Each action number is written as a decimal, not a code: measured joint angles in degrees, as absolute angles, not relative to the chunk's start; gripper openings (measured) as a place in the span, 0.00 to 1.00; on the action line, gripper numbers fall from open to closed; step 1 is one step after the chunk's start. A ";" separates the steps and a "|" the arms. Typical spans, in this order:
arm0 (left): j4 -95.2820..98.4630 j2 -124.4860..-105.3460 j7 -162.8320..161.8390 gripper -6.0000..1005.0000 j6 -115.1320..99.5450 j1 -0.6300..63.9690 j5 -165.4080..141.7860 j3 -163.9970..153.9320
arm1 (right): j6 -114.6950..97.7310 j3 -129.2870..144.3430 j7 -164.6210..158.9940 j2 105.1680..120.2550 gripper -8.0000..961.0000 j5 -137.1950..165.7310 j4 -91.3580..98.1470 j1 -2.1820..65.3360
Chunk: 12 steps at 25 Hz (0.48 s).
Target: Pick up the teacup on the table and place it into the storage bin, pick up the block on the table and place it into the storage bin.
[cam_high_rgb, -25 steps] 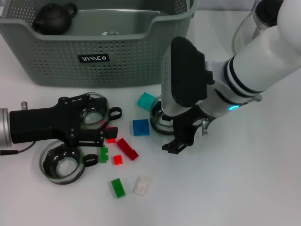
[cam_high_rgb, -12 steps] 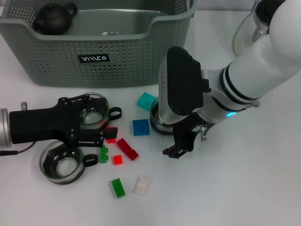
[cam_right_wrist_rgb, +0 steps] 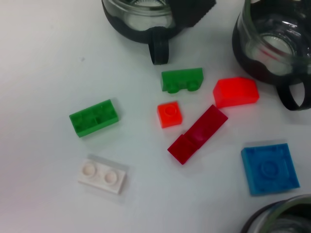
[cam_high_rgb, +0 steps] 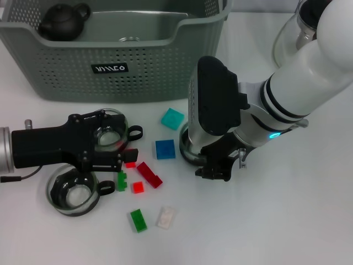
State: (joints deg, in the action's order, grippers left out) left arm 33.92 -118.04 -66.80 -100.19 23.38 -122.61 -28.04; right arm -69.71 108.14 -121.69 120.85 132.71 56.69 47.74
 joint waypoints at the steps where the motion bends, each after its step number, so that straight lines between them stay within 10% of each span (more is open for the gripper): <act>1: 33.92 -118.04 -66.80 0.91 -100.19 23.38 -122.61 -28.04 | -69.86 108.10 -121.71 120.85 0.44 132.72 56.69 47.77; 12: 33.92 -118.04 -66.80 0.91 -100.19 23.38 -122.64 -28.03 | -71.06 107.83 -122.01 120.83 0.07 132.60 57.48 47.81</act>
State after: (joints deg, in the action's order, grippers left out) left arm 33.92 -118.04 -66.80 -100.19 23.38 -122.64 -28.03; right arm -71.06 107.83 -122.01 120.83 132.60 57.48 47.81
